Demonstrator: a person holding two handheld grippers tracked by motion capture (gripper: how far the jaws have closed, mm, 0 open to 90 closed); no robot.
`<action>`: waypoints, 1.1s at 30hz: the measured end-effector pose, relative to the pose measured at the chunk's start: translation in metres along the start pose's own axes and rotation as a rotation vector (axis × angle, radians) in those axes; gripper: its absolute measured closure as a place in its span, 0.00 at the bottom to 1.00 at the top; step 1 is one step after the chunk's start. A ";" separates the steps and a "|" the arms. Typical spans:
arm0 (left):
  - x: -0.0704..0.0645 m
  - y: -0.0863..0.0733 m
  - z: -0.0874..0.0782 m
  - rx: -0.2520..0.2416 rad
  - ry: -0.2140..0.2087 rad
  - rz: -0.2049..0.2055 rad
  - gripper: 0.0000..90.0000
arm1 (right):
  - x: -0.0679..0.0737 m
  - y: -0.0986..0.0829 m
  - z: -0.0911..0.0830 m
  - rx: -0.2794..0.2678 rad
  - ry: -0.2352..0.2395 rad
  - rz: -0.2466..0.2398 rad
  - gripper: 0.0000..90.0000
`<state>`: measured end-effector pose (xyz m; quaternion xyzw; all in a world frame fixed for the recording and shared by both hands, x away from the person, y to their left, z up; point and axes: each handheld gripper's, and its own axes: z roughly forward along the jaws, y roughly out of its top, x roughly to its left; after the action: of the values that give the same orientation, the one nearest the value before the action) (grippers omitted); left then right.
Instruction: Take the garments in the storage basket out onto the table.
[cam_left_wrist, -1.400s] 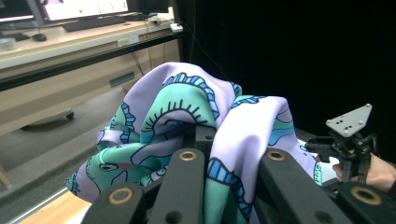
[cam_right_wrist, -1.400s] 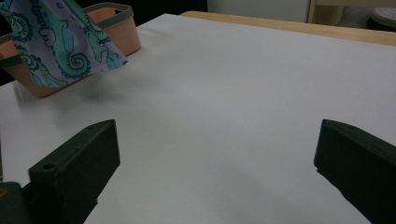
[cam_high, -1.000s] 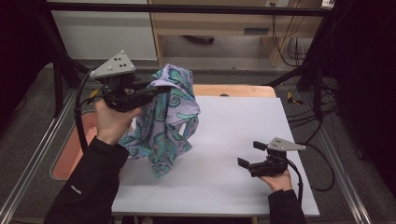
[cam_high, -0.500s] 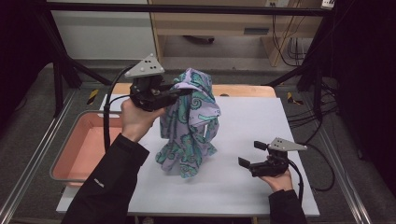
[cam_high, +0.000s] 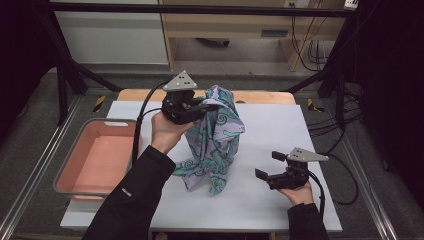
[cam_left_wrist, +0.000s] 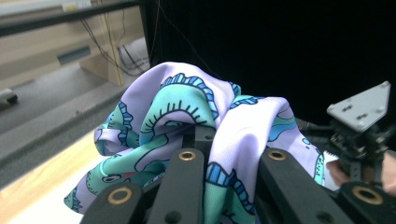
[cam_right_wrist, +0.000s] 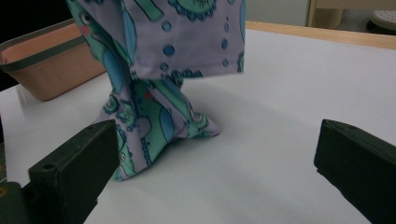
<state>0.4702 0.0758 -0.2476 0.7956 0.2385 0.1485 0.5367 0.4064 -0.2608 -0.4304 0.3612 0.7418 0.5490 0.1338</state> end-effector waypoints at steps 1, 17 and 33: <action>0.000 0.000 0.000 0.000 0.000 0.000 0.92 | 0.000 0.000 0.000 0.000 0.000 0.000 0.01; 0.008 -0.045 0.035 0.073 0.004 -0.030 0.90 | 0.000 -0.001 0.001 0.004 0.001 -0.001 0.01; 0.015 -0.099 0.068 0.198 -0.019 -0.098 0.87 | 0.000 -0.001 0.001 0.003 0.002 0.004 0.01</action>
<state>0.4949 0.0614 -0.3652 0.8335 0.2856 0.0903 0.4644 0.4067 -0.2599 -0.4320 0.3625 0.7421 0.5484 0.1314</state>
